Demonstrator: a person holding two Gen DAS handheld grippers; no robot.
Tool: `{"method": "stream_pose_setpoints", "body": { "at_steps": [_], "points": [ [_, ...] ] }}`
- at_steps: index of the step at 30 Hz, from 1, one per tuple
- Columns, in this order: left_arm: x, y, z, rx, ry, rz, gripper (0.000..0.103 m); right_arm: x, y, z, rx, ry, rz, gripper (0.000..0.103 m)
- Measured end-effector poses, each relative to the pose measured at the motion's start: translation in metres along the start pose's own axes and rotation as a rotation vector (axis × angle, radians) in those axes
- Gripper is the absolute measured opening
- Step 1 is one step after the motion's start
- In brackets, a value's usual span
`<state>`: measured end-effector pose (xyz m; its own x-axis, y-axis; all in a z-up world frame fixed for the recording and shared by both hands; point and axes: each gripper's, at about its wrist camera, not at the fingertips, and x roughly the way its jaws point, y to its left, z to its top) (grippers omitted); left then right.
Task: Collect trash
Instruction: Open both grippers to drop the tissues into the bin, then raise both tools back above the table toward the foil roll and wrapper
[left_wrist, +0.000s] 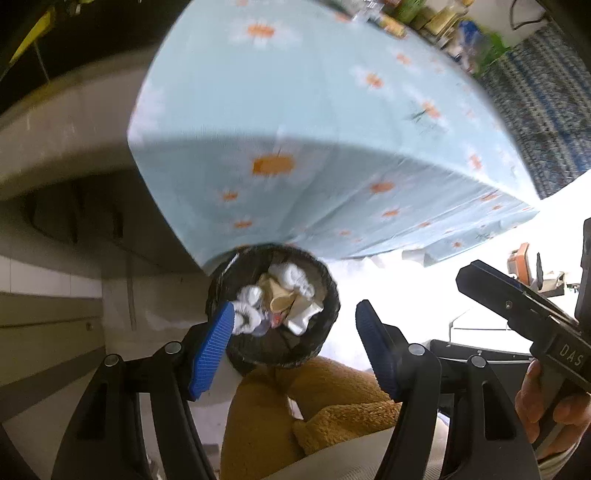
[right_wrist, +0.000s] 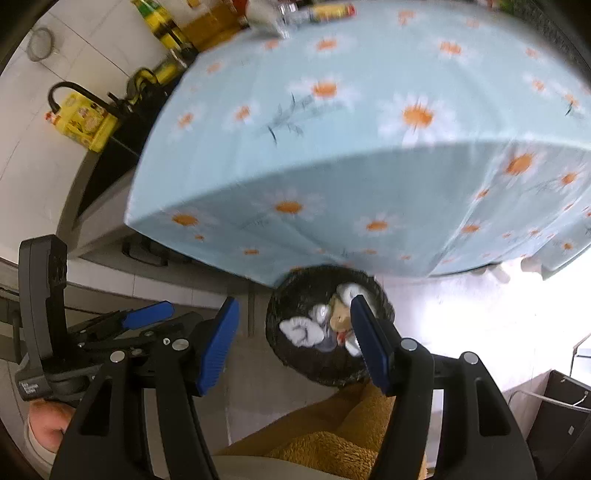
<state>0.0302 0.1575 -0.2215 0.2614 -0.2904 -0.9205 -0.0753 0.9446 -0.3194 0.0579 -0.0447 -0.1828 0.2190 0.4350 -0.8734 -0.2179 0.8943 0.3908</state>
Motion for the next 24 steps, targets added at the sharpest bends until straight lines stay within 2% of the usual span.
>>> {"method": "stream_pose_setpoints", "body": {
  "at_steps": [12, 15, 24],
  "points": [
    [-0.063, -0.017, 0.024, 0.064, -0.159, -0.026, 0.066, -0.055, -0.001, 0.021, 0.002, -0.168, -0.004, 0.064],
    [-0.076, -0.022, 0.035, 0.079, -0.202, -0.023, 0.066, -0.065, -0.003, 0.03, -0.015, -0.202, -0.013, 0.067],
    [-0.095, -0.031, 0.066, 0.058, -0.282, 0.0, 0.066, -0.083, -0.016, 0.093, -0.113, -0.277, -0.024, 0.069]
  ]
}}
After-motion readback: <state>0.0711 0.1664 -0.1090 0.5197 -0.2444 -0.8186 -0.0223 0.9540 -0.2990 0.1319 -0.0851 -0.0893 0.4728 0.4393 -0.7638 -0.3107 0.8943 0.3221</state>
